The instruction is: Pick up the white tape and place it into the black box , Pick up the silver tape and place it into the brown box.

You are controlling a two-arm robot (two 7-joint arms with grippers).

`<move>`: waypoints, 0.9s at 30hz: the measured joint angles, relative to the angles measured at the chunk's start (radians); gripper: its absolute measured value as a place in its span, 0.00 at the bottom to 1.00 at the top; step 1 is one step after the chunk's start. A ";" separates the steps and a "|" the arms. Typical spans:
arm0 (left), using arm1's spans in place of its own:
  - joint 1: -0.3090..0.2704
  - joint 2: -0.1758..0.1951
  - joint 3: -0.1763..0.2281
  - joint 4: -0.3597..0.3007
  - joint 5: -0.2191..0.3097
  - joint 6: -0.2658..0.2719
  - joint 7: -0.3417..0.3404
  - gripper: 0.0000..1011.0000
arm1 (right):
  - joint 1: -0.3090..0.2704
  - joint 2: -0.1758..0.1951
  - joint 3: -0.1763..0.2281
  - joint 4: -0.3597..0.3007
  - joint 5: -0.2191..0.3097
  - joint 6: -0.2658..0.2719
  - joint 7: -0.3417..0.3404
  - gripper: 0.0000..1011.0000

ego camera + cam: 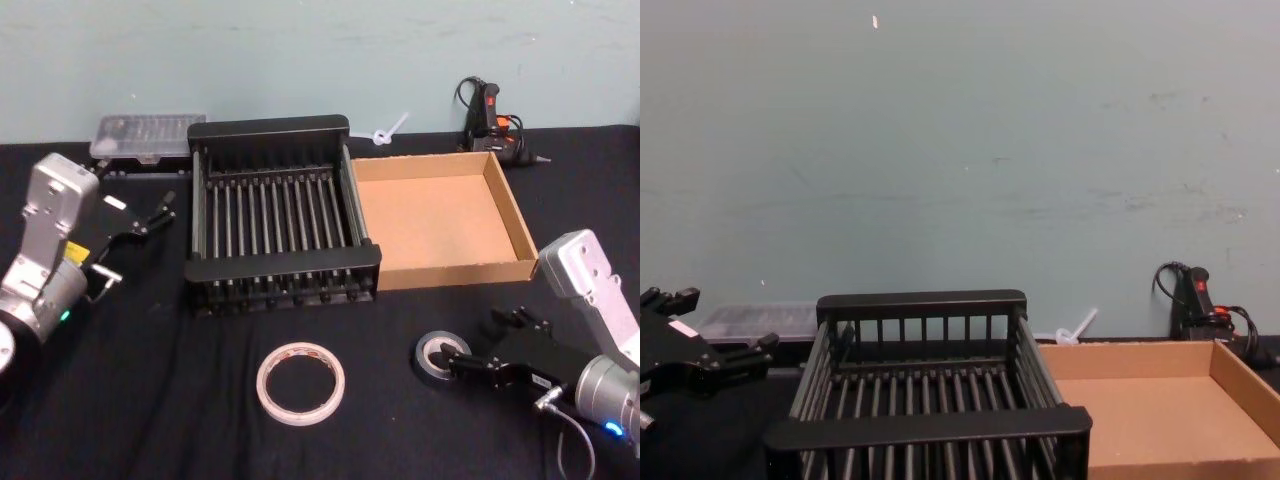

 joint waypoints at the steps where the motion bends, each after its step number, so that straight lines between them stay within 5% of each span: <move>1: 0.000 0.000 0.000 0.000 0.000 0.000 0.000 0.99 | 0.000 -0.001 0.000 0.000 -0.003 0.003 0.001 0.99; 27: 0.000 0.000 0.000 0.000 0.000 0.000 0.000 0.99 | 0.024 -0.056 0.008 0.037 -0.063 0.050 0.034 0.99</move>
